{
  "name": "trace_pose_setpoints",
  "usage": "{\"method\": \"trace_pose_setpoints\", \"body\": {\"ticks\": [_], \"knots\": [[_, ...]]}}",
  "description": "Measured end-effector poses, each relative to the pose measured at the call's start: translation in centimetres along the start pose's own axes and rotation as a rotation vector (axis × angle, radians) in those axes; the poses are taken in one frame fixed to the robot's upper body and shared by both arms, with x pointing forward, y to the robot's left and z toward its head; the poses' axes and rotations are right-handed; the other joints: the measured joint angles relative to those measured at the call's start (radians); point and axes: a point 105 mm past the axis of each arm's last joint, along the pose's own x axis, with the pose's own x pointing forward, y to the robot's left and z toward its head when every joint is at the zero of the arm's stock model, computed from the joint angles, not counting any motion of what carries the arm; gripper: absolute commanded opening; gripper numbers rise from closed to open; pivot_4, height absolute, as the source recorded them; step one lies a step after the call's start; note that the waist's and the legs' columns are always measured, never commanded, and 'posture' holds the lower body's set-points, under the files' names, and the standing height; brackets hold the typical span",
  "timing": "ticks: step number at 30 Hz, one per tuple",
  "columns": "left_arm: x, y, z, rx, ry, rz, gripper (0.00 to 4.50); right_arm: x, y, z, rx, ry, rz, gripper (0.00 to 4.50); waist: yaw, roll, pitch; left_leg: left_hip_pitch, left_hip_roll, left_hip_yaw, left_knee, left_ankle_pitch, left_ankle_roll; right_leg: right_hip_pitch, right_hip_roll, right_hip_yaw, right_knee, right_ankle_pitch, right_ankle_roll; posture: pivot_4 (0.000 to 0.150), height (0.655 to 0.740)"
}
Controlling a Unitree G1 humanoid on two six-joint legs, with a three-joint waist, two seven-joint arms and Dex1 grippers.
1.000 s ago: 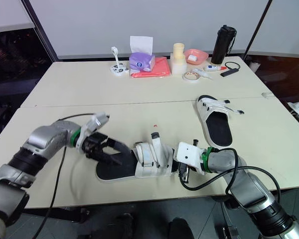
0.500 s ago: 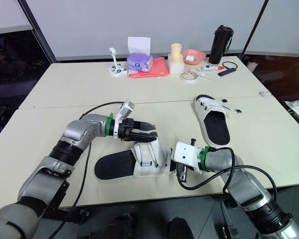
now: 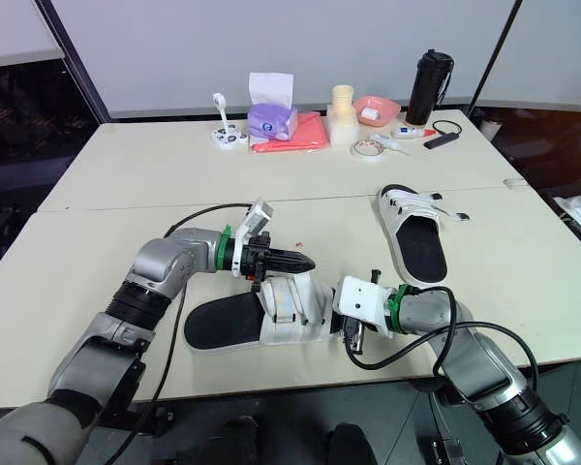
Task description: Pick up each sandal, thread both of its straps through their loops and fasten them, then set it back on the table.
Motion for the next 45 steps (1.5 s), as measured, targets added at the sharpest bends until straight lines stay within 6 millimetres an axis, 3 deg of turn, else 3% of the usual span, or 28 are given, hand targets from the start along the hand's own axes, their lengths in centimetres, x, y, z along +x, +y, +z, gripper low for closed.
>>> {"method": "trace_pose_setpoints", "body": {"ticks": [4, 9, 13, 19, 39, 45], "knots": [[-0.4, -1.1, 0.5, -0.023, -0.048, -0.047, 0.04, 0.0, 0.0, 0.0, -0.005, -0.003, 0.001, 0.00, 0.000, 0.000, 0.000, 0.000, 0.000, 0.000, 0.000, 0.000, 0.000, 0.000, 0.000, 0.000, 0.000, 0.000, 0.000, 0.150, 0.7344], [-0.8, -4.7, 1.6, -0.058, -0.101, -0.253, 0.04, 0.1, 0.0, 0.1, -0.009, -0.003, 0.002, 0.00, -0.001, 0.000, 0.000, 0.000, 0.001, 0.000, 0.000, 0.000, 0.000, 0.000, 0.000, 0.000, 0.000, 0.000, 0.000, 0.150, 0.7344], [-0.9, -5.2, 1.4, -0.090, -0.103, -0.282, 0.04, 0.1, 0.1, 0.1, -0.011, -0.005, 0.005, 0.00, 0.001, 0.000, 0.000, 0.000, 0.001, 0.000, 0.000, 0.000, 0.000, 0.000, 0.000, 0.000, 0.000, 0.000, 0.000, 0.150, 0.7344], [-0.3, -4.6, 1.5, -0.077, -0.130, -0.247, 0.04, 0.1, 0.1, 0.2, -0.011, -0.005, 0.006, 0.00, 0.003, 0.000, 0.000, 0.000, 0.001, 0.000, 0.000, 0.000, 0.000, 0.000, 0.000, 0.000, 0.000, 0.000, 0.000, 0.150, 0.7344], [0.1, 0.9, -0.5, -0.128, -0.156, -0.062, 0.04, 0.0, 0.4, 0.1, -0.014, -0.003, 0.007, 0.00, 0.005, 0.000, 0.000, 0.000, -0.001, 0.000, 0.000, 0.000, -0.001, 0.000, 0.000, 0.000, 0.000, 0.000, 0.000, 0.150, 0.7344], [0.4, 1.2, -0.3, -0.158, -0.145, -0.091, 0.04, 0.0, 0.4, 0.2, -0.014, -0.002, 0.007, 0.00, 0.004, 0.000, 0.000, 0.000, -0.001, 0.000, 0.000, 0.000, -0.001, 0.000, 0.000, 0.000, 0.000, 0.000, 0.000, 0.150, 0.7344]]}}
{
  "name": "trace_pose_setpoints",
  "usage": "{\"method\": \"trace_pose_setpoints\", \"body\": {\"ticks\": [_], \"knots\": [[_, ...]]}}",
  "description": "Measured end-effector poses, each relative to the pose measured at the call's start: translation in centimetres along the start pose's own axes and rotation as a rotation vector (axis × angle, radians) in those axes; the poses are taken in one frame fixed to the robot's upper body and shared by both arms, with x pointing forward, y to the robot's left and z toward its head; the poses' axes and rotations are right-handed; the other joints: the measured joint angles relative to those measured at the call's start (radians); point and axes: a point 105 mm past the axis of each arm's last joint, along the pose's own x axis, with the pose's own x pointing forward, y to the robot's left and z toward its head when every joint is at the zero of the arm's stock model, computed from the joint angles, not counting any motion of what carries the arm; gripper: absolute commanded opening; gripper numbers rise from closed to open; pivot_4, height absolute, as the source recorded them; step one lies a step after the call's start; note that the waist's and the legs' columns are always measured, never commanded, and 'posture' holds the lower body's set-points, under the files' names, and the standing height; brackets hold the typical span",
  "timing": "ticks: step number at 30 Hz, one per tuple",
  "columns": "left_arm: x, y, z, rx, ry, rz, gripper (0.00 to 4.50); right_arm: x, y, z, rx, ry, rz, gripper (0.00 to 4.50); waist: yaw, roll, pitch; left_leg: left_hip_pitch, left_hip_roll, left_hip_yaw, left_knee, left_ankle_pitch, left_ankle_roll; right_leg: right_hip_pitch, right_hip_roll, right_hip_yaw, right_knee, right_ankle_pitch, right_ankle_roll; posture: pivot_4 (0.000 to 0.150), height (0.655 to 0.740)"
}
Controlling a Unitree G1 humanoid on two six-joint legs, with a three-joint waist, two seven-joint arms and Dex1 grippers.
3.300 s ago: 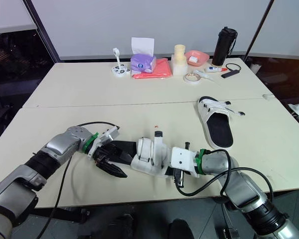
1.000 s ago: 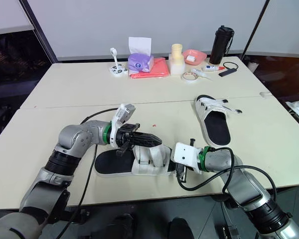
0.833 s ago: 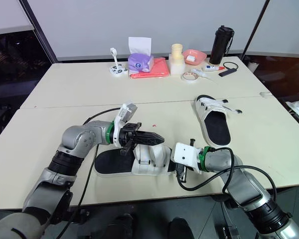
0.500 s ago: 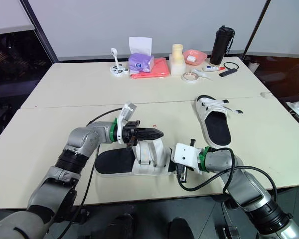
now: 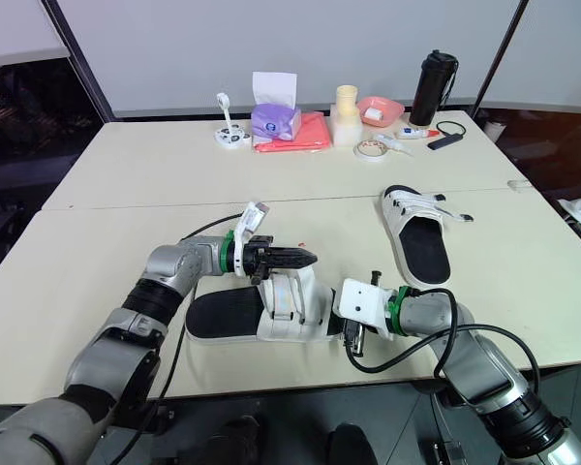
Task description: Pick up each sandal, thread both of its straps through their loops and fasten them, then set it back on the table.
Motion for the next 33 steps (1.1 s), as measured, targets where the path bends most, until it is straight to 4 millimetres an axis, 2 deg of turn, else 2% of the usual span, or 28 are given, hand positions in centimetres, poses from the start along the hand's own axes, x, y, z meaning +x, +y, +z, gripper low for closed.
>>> {"method": "trace_pose_setpoints", "body": {"ticks": [10, 26, 29, 33], "knots": [[0.1, 1.4, -0.7, 0.002, 0.040, 0.032, 0.04, 0.0, 0.1, -0.1, 0.006, 0.004, 0.002, 0.00, 0.000, 0.000, 0.000, 0.000, 0.000, 0.000, 0.000, 0.000, 0.000, 0.000, 0.000, 0.000, 0.000, 0.000, 0.000, 0.150, 0.7344], [-0.2, 2.5, -1.7, 0.072, 0.115, 0.077, 0.04, 0.0, 0.1, -0.1, 0.004, 0.010, 0.000, 0.00, -0.001, -0.001, -0.001, 0.003, 0.000, 0.000, 0.000, 0.000, 0.000, 0.003, 0.000, 0.000, 0.000, 0.000, 0.000, 0.150, 0.7344], [-0.4, 2.8, -2.2, 0.084, 0.153, 0.096, 1.07, 0.0, 0.1, -0.1, 0.004, 0.011, 0.000, 0.00, -0.001, -0.001, -0.001, 0.004, 0.000, 0.000, 0.000, 0.000, 0.000, 0.004, 0.000, 0.000, 0.000, 0.000, 0.000, 0.150, 0.7344], [-1.4, 3.4, -3.4, 0.060, 0.195, 0.142, 3.12, 0.0, 0.1, -0.1, 0.003, 0.010, 0.000, 0.00, -0.002, -0.001, -0.001, 0.004, 0.000, 0.000, 0.000, 0.000, 0.000, 0.004, 0.000, 0.000, 0.000, 0.000, 0.000, 0.150, 0.7344]]}}
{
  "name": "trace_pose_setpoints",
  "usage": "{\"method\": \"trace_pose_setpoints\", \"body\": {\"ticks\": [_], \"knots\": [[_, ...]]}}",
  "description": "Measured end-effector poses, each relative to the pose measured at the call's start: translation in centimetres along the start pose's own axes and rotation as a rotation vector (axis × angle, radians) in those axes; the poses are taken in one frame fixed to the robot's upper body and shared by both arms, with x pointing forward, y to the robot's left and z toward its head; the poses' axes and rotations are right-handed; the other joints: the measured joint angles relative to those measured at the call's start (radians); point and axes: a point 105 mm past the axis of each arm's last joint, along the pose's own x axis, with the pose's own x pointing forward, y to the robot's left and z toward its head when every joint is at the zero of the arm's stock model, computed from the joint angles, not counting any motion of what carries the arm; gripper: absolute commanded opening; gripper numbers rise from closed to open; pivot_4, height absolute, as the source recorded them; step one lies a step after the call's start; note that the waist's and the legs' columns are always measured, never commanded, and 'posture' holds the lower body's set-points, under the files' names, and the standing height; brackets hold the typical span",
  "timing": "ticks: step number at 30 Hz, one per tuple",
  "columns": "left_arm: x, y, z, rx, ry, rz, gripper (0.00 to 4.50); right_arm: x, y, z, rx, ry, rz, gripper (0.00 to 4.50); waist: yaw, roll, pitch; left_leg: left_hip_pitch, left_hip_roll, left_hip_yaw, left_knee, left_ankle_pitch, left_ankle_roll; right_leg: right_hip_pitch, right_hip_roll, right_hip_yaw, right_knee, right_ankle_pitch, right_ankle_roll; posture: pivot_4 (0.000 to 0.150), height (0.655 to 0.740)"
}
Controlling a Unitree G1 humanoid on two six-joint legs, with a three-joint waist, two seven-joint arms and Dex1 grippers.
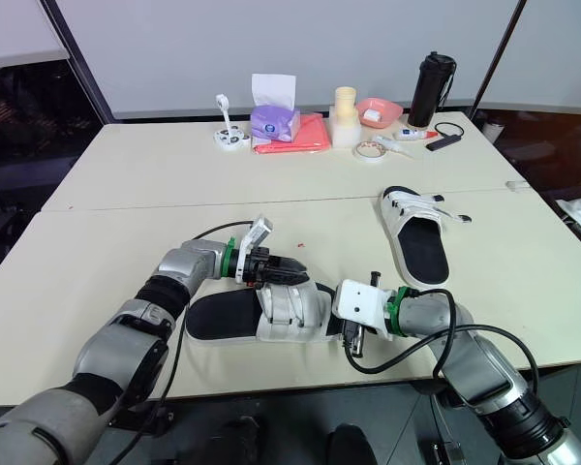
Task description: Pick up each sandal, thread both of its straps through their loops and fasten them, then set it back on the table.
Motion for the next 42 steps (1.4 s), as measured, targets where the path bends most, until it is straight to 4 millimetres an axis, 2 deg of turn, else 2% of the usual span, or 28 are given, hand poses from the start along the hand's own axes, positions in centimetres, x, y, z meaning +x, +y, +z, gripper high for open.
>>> {"method": "trace_pose_setpoints", "body": {"ticks": [2, 3, 15, 17, 22, 28, 33, 37, 42], "knots": [[-0.2, 0.2, -0.2, 0.009, 0.012, 0.014, 4.11, 0.0, 0.0, 0.0, 0.000, 0.000, 0.000, 0.00, 0.000, 0.000, 0.000, 0.000, 0.000, 0.000, 0.000, 0.000, 0.000, 0.000, 0.000, 0.000, 0.000, 0.000, 0.000, 0.150, 0.7344], [-0.3, 0.2, -0.3, 0.017, 0.014, 0.018, 4.44, 0.0, 0.0, 0.0, 0.000, 0.000, 0.000, 0.00, 0.001, 0.000, 0.000, 0.000, 0.000, 0.000, 0.000, 0.000, 0.000, 0.000, 0.000, 0.000, 0.000, 0.000, 0.000, 0.150, 0.7344], [0.3, 2.0, 0.2, 0.128, -0.032, 0.166, 4.44, 0.0, -0.1, -0.1, 0.000, 0.003, -0.001, 0.00, 0.003, -0.002, -0.001, 0.002, 0.000, 0.000, 0.000, 0.000, 0.000, 0.002, 0.000, 0.000, 0.000, 0.000, 0.000, 0.150, 0.7344], [0.0, 2.4, 0.6, 0.137, -0.050, 0.204, 4.44, 0.0, -0.1, -0.1, -0.001, 0.003, -0.003, 0.00, 0.002, -0.002, -0.001, 0.002, 0.000, 0.000, 0.000, 0.000, 0.000, 0.002, 0.000, 0.000, 0.000, 0.000, 0.000, 0.150, 0.7344], [-1.9, 3.3, 0.9, 0.141, -0.069, 0.286, 4.44, 0.1, -0.1, 0.0, -0.003, 0.000, 0.000, 0.00, 0.000, -0.002, -0.001, 0.002, 0.000, 0.000, -0.001, 0.000, 0.000, 0.001, 0.000, 0.000, 0.000, 0.000, 0.000, 0.150, 0.7344], [-5.4, 1.4, 2.2, 0.255, -0.089, 0.222, 4.44, 0.0, -0.1, 0.1, 0.003, -0.003, 0.000, 0.00, -0.001, -0.002, -0.001, 0.002, 0.001, 0.000, -0.001, 0.000, 0.000, 0.001, 0.000, 0.000, 0.000, 0.000, 0.000, 0.150, 0.7344], [-7.7, -0.6, 1.5, 0.485, -0.045, 0.200, 4.44, -0.1, -0.2, 0.2, 0.016, 0.000, 0.002, 0.00, 0.000, -0.001, -0.001, 0.002, 0.003, 0.000, -0.001, 0.000, 0.000, 0.001, 0.000, 0.001, 0.000, 0.000, -0.001, 0.150, 0.7344], [-8.5, -2.1, 0.9, 0.784, 0.000, 0.166, 4.44, -0.1, -0.2, 0.3, 0.014, 0.004, 0.008, 0.00, 0.003, -0.001, -0.001, 0.002, 0.003, 0.000, -0.001, 0.000, 0.000, 0.000, -0.001, 0.001, 0.000, 0.000, -0.001, 0.150, 0.7344], [-8.4, -3.7, 0.3, 1.038, 0.023, 0.081, 4.44, -0.4, -0.3, 0.6, 0.042, -0.008, 0.016, 0.00, 0.003, -0.001, 0.000, -0.002, 0.003, 0.000, -0.001, 0.000, 0.000, -0.003, -0.001, 0.001, -0.001, 0.000, -0.001, 0.150, 0.7344]]}}
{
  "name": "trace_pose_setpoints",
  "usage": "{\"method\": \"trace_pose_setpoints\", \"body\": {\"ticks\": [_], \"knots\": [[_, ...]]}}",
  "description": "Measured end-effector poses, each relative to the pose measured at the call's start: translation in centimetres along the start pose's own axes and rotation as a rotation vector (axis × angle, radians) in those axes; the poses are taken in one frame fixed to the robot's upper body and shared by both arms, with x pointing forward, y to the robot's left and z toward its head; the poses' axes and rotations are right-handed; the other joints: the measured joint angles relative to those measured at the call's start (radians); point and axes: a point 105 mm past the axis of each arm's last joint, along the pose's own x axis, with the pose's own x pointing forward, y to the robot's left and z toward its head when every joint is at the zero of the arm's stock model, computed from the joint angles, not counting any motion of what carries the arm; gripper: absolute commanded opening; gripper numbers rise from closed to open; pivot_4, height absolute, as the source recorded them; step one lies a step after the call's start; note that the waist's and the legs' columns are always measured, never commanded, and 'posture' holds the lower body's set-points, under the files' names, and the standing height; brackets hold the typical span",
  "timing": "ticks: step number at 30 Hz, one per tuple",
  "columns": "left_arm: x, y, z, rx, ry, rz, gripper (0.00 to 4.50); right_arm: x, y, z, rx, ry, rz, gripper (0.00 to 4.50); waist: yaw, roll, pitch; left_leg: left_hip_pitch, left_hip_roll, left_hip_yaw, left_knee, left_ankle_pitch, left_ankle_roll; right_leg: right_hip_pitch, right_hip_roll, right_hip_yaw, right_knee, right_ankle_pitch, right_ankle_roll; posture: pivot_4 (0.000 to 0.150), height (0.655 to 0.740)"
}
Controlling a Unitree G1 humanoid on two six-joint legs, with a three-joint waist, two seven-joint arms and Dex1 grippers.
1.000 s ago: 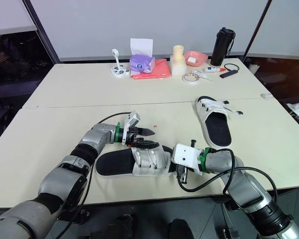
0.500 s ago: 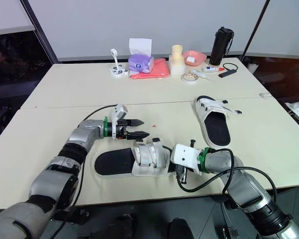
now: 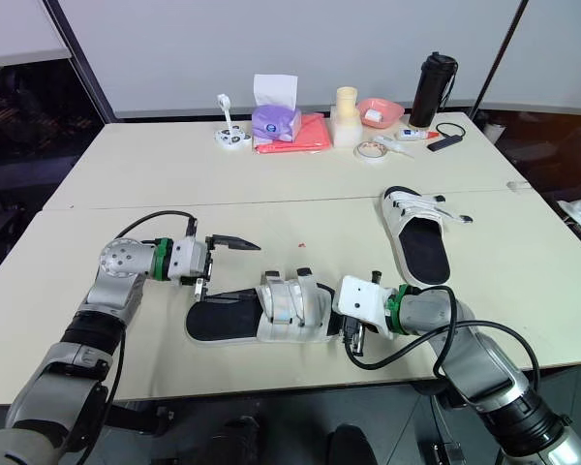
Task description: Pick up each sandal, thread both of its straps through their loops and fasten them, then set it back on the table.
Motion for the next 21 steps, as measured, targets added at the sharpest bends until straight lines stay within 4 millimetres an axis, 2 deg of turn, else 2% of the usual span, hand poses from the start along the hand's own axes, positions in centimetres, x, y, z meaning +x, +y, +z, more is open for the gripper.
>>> {"method": "trace_pose_setpoints", "body": {"ticks": [9, 13, 15, 17, 21], "knots": [[0.4, -0.6, 0.1, 0.303, 0.005, -0.110, 4.44, -3.8, -0.8, 2.1, 0.090, -0.052, -0.071, 0.00, 0.001, 0.001, 0.000, -0.007, -0.002, 0.000, 0.001, 0.000, 0.000, -0.005, 0.000, -0.001, 0.000, 0.000, 0.000, 0.150, 0.7344], [1.4, -0.9, -0.2, 0.384, -0.003, -0.149, 4.44, -6.2, -1.2, 4.4, 0.185, -0.150, -0.105, 0.00, -0.002, 0.000, 0.001, -0.007, -0.002, -0.001, 0.001, 0.000, 0.000, -0.004, 0.001, -0.001, 0.001, 0.000, 0.001, 0.150, 0.7344], [2.2, -1.2, -0.2, 0.417, -0.023, -0.153, 4.44, -7.7, -1.7, 6.3, 0.225, -0.239, -0.131, 0.00, -0.002, 0.001, 0.001, -0.007, -0.002, -0.001, 0.001, 0.000, 0.001, -0.004, 0.000, -0.001, 0.001, 0.000, 0.001, 0.150, 0.7344], [2.4, -1.3, -0.2, 0.428, -0.031, -0.146, 4.44, -8.4, -2.1, 7.3, 0.240, -0.287, -0.150, 0.00, -0.003, 0.000, 0.001, -0.007, -0.002, -0.001, 0.001, 0.000, 0.001, -0.004, 0.001, -0.002, 0.001, 0.000, 0.001, 0.150, 0.7344], [3.7, -1.4, 0.2, 0.500, -0.065, -0.134, 4.44, -10.6, -3.9, 9.9, 0.289, -0.415, -0.233, 0.00, 0.000, 0.000, 0.001, -0.007, -0.002, -0.001, 0.002, 0.000, 0.001, -0.004, 0.000, -0.002, 0.001, 0.000, 0.001, 0.150, 0.7344]]}}
